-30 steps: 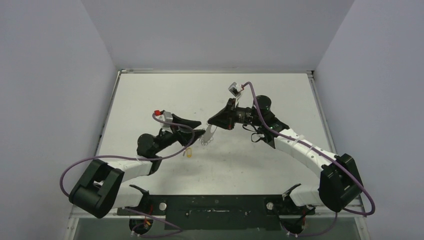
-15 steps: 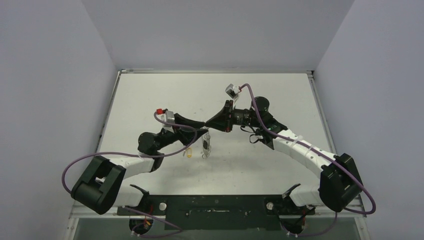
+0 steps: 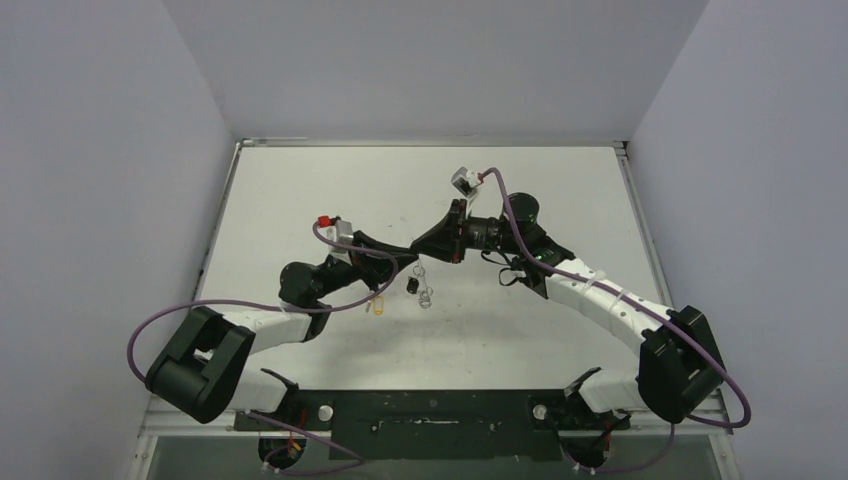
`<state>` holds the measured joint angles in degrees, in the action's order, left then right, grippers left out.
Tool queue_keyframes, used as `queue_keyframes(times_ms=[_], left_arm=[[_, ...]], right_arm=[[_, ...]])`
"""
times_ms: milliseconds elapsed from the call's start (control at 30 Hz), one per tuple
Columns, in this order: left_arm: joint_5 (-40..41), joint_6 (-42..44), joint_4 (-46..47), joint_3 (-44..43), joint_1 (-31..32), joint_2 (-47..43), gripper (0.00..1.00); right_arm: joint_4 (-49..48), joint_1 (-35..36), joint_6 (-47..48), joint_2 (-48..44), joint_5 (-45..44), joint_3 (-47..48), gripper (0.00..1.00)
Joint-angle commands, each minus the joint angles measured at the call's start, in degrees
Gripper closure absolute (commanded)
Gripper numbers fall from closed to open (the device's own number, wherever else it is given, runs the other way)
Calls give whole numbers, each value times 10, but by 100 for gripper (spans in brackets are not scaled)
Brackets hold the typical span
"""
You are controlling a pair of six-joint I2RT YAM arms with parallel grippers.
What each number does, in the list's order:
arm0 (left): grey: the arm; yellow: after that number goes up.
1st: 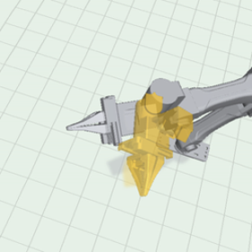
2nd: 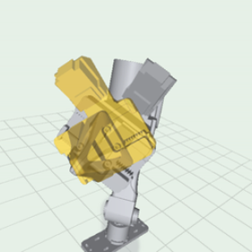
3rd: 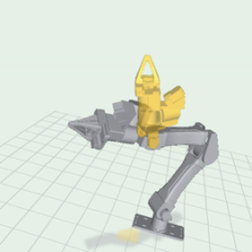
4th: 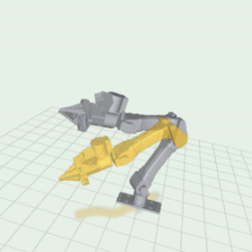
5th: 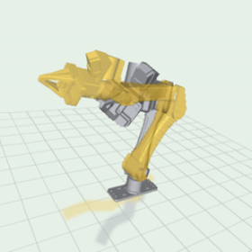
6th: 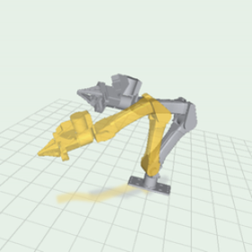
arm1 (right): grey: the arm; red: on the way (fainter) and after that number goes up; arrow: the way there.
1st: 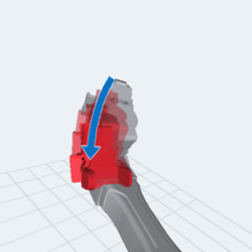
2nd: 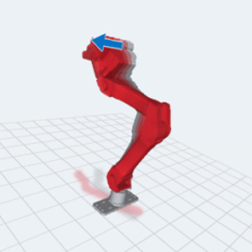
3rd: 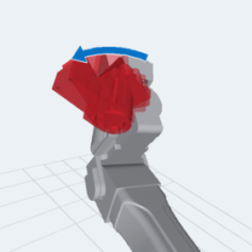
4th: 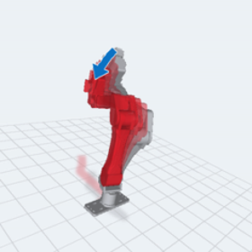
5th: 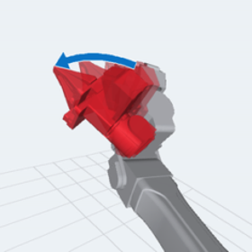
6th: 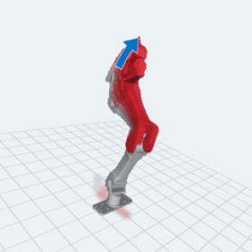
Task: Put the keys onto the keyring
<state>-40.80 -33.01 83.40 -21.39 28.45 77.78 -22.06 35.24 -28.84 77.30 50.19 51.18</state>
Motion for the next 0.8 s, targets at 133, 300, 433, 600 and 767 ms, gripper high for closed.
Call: queue_keyframes(times_ms=[133, 300, 433, 600, 767], left_arm=[[29, 20, 27, -3, 5, -20, 100], [39, 32, 27, 10, 4, -32, 100], [58, 55, 8, 24, 3, -45, 100], [66, 115, -64, 35, 3, -86, 100], [68, 214, -171, 47, 3, -161, 100]], right_arm=[[-18, 8, 15, -5, 2, 15, 93], [10, 5, 32, -14, -13, 17, 67], [39, 0, 51, -29, -31, 19, 49], [67, -6, 69, -48, -49, 20, 37], [80, -9, 83, -64, -71, 16, 27]])
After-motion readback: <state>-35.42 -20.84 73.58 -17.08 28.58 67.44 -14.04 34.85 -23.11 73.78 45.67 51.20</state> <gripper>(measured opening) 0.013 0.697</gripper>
